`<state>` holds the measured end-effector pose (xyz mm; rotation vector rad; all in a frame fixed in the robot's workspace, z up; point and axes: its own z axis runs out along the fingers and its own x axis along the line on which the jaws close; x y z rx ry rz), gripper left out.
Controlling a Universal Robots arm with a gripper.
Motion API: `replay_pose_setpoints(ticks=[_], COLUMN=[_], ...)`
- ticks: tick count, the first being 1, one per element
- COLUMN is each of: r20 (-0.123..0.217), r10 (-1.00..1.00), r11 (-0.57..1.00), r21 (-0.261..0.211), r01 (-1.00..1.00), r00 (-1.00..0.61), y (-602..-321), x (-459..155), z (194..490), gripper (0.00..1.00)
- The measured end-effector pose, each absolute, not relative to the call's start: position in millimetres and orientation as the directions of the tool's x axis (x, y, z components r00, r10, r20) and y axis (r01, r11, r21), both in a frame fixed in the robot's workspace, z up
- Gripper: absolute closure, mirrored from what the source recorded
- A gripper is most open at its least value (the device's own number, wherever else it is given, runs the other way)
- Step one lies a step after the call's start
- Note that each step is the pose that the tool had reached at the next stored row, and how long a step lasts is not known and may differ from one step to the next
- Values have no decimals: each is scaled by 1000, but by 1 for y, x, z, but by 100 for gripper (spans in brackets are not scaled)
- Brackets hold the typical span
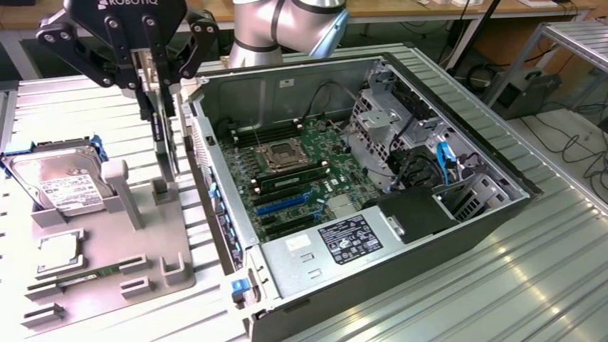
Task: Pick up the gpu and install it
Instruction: 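Pick up the gpu and move the gpu toward the slot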
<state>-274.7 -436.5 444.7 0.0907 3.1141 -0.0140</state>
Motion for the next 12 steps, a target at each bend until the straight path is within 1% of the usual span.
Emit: replay_pose_setpoints(ticks=[12], r20=[-26], r10=[58], r11=[998], r21=[-8], r01=[58], r00=[-998], y=[-436], x=[-272], z=[445], gripper=[74])
